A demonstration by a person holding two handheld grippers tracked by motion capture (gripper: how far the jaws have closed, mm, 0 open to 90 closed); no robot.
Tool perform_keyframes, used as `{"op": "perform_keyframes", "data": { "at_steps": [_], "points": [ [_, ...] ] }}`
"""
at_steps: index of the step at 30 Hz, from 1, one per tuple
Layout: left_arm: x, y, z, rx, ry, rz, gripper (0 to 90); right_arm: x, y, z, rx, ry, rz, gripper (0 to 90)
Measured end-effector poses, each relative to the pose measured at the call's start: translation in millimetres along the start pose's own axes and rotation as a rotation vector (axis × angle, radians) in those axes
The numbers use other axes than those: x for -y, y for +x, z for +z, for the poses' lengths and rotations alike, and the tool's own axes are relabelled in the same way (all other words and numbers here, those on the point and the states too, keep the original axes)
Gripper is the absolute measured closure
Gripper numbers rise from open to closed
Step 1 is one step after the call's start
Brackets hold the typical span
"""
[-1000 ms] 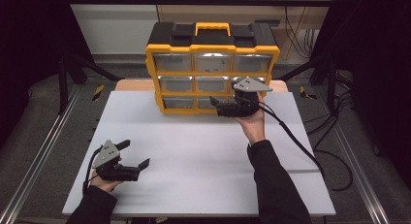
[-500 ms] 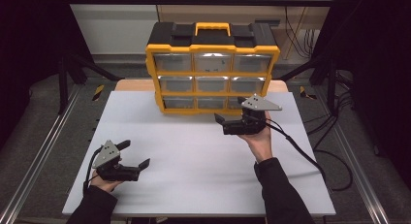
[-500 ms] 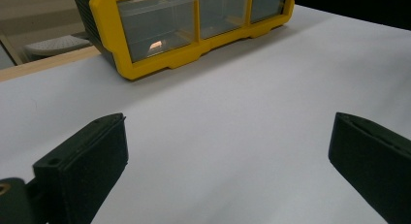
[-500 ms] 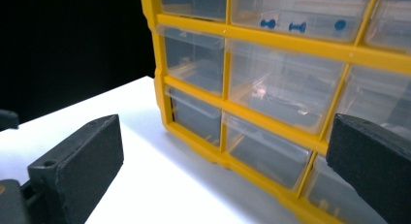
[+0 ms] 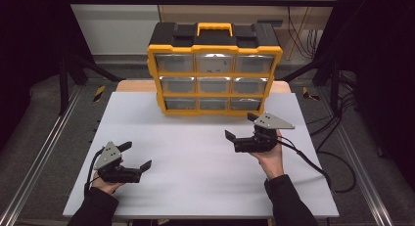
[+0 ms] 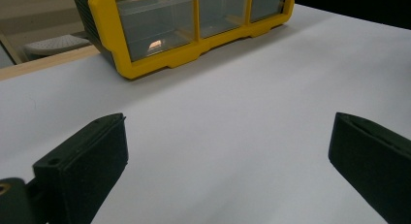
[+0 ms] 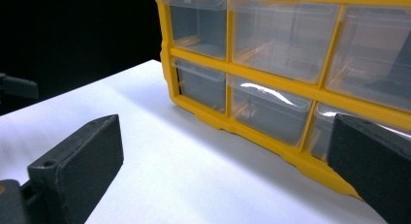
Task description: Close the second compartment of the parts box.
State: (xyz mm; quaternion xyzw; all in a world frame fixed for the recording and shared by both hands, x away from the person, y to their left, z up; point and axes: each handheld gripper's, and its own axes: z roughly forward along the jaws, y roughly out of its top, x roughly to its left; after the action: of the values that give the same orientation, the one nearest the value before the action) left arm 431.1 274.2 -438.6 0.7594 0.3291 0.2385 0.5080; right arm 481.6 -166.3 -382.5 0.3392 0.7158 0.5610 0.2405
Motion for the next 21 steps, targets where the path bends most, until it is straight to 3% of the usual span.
{"op": "perform_keyframes", "data": {
  "at_steps": [8, 21],
  "points": [
    [-0.1, -0.3, -0.2, 0.0, 0.0, -0.001, 0.3, 18.1, -1.6, -15.4, -0.011, 0.008, 0.014, 0.3],
    [0.7, 0.0, 0.2, -0.003, -0.003, -0.006, 0.3, 45.6, -8.8, -38.1, 0.019, 0.02, 0.026, 0.2]
  ]
}}
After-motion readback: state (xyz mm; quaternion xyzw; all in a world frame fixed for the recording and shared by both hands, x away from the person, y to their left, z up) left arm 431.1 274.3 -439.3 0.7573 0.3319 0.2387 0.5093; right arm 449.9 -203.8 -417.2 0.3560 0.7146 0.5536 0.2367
